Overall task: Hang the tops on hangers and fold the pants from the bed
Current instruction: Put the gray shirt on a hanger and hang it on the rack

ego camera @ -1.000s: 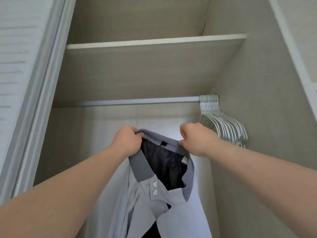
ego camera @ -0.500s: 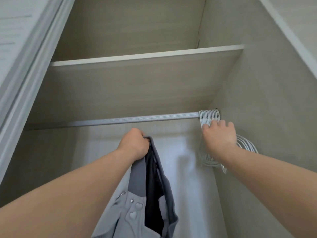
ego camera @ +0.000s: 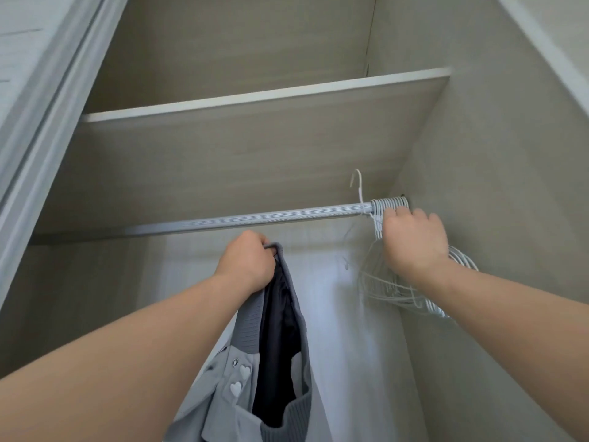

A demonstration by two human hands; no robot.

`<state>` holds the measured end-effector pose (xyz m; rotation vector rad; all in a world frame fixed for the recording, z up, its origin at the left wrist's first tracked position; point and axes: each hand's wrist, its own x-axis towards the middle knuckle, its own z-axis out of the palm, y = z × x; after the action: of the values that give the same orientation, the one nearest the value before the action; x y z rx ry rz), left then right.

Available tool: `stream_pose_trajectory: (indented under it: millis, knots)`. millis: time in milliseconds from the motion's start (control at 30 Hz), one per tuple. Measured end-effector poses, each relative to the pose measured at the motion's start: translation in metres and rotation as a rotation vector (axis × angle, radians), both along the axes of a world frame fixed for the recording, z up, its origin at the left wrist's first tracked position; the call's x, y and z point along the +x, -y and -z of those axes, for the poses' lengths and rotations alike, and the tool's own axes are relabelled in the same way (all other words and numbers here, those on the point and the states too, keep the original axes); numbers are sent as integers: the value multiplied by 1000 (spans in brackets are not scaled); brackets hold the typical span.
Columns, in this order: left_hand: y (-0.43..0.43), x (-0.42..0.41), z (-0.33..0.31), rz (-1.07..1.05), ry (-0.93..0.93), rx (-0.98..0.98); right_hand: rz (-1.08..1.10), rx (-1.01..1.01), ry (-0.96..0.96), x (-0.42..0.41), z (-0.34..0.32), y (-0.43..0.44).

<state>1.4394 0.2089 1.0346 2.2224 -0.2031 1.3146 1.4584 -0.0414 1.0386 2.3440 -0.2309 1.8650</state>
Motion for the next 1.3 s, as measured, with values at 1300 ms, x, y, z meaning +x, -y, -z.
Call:
stream_pose_trajectory:
  millis: [1300]
  knots:
    - [67, -357, 91, 6, -117, -785, -1923, 871, -307, -330, 154, 60]
